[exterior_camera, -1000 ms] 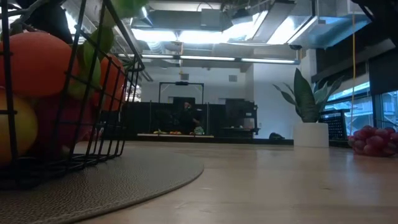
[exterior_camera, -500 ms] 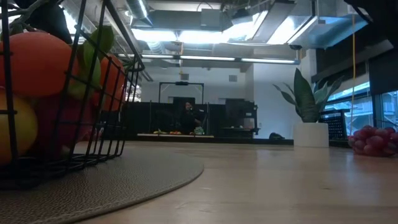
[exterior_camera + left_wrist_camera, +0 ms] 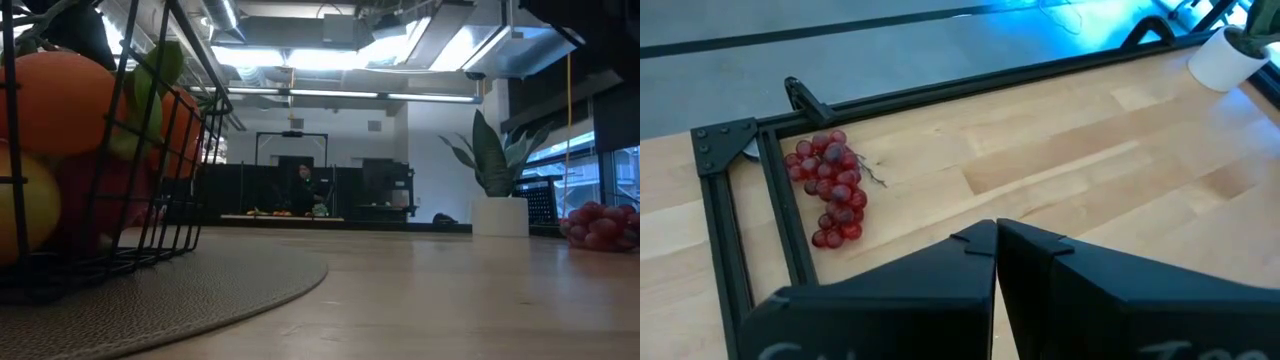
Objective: Build produce basket
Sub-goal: Put the green leaf lettuce into the black wire basket, then put the right violet grapes into the black wire basket
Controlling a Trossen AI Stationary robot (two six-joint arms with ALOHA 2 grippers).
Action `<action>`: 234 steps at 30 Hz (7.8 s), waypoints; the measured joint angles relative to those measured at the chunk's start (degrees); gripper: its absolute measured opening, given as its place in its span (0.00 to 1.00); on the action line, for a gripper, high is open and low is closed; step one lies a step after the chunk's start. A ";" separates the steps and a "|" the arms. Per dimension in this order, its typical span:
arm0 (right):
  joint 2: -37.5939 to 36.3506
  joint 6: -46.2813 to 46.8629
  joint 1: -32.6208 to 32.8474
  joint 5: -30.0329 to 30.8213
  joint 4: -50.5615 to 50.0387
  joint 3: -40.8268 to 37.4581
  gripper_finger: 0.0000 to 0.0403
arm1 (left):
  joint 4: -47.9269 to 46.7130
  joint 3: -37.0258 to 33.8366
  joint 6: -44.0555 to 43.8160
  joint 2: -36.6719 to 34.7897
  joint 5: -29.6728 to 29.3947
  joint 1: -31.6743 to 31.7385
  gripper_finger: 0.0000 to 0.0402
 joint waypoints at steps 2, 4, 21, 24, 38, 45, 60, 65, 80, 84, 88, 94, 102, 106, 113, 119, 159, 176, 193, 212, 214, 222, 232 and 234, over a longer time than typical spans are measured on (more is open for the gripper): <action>1.47 0.05 0.53 -1.24 2.23 0.00 0.00 | 0.00 0.00 0.00 0.00 0.00 -0.01 0.00; 2.81 0.24 1.08 -2.51 4.69 0.00 0.00 | 0.00 0.00 0.01 0.00 0.00 0.00 0.00; 8.67 -10.03 3.95 -5.62 3.81 0.02 0.00 | 0.00 0.00 0.01 0.00 -0.04 -0.02 0.00; 8.67 -12.12 3.90 -5.57 0.97 0.02 0.00 | 0.00 0.00 0.01 0.00 -0.04 0.00 0.00; 7.39 -16.30 0.85 -4.50 -1.31 0.02 0.00 | 0.00 0.00 0.02 0.00 -0.04 -0.01 0.00; 5.99 -18.32 -1.45 -4.79 -1.47 0.04 0.00 | 0.00 0.00 0.38 0.02 -0.04 0.00 0.00; 4.82 -28.38 -4.73 -3.39 -6.12 0.07 0.00 | -1.46 0.93 7.65 0.07 12.84 -0.02 0.00; 4.18 -28.83 -5.66 -3.31 -6.21 0.07 0.00 | -1.41 7.65 16.14 0.02 12.48 -0.02 0.00; 4.31 -29.34 -8.86 0.44 -5.37 0.07 0.00 | -1.45 15.10 27.59 0.12 37.09 -0.02 0.00; 4.93 -29.77 -8.80 2.50 -5.36 0.04 0.00 | -1.35 15.10 27.03 0.13 43.80 -0.02 0.00; 5.14 -29.77 -8.78 3.43 -5.63 0.04 0.00 | -1.27 15.10 26.99 0.15 51.64 -0.02 0.00; 5.54 -29.68 -8.79 3.54 -5.77 0.02 0.00 | 1.95 14.11 27.35 1.58 61.83 -0.07 0.00; 5.54 -29.58 -8.93 6.45 -5.85 0.02 0.00 | 5.32 8.45 28.49 3.08 66.11 -0.28 0.00; 5.54 -28.52 -8.99 6.51 -6.32 0.02 0.00 | 6.51 4.93 32.19 4.05 63.69 -1.48 0.00; 5.54 -28.25 -9.08 6.56 -6.89 0.01 0.00 | 7.02 1.49 37.76 6.15 48.82 -5.03 0.00; 5.54 -27.19 -9.08 6.53 -6.89 0.01 0.00 | 7.12 0.51 33.32 6.54 44.32 -5.98 0.00; 4.87 -31.56 -7.78 3.59 -16.36 0.00 0.31 | 6.07 -2.58 30.48 6.82 42.84 -8.20 0.00; 1.60 -35.76 -5.69 6.60 -21.21 0.00 0.31 | 6.08 -2.58 31.73 6.74 40.16 -8.20 0.00; -8.16 -36.17 -5.63 15.21 -41.67 0.07 0.31 | 6.10 4.51 35.17 6.43 19.84 -8.17 0.00; -16.51 -8.68 -0.71 19.92 -85.53 0.03 0.31 | 3.15 6.69 22.38 6.49 8.43 -8.17 0.00; -16.51 -3.05 0.06 19.95 -91.31 0.00 0.31 | 3.15 6.69 20.96 6.51 8.44 -8.17 0.00; -17.17 6.50 4.00 18.54 -96.43 -3.32 0.31 | 3.06 6.69 16.55 6.50 8.82 -8.17 0.00; -26.10 17.19 6.64 18.76 -96.42 -21.15 0.31 | 3.05 6.67 13.98 6.50 10.81 -8.17 0.00; -29.51 22.03 6.64 19.80 -96.53 -27.02 0.31 | 3.06 6.67 13.94 6.71 12.06 -8.17 0.00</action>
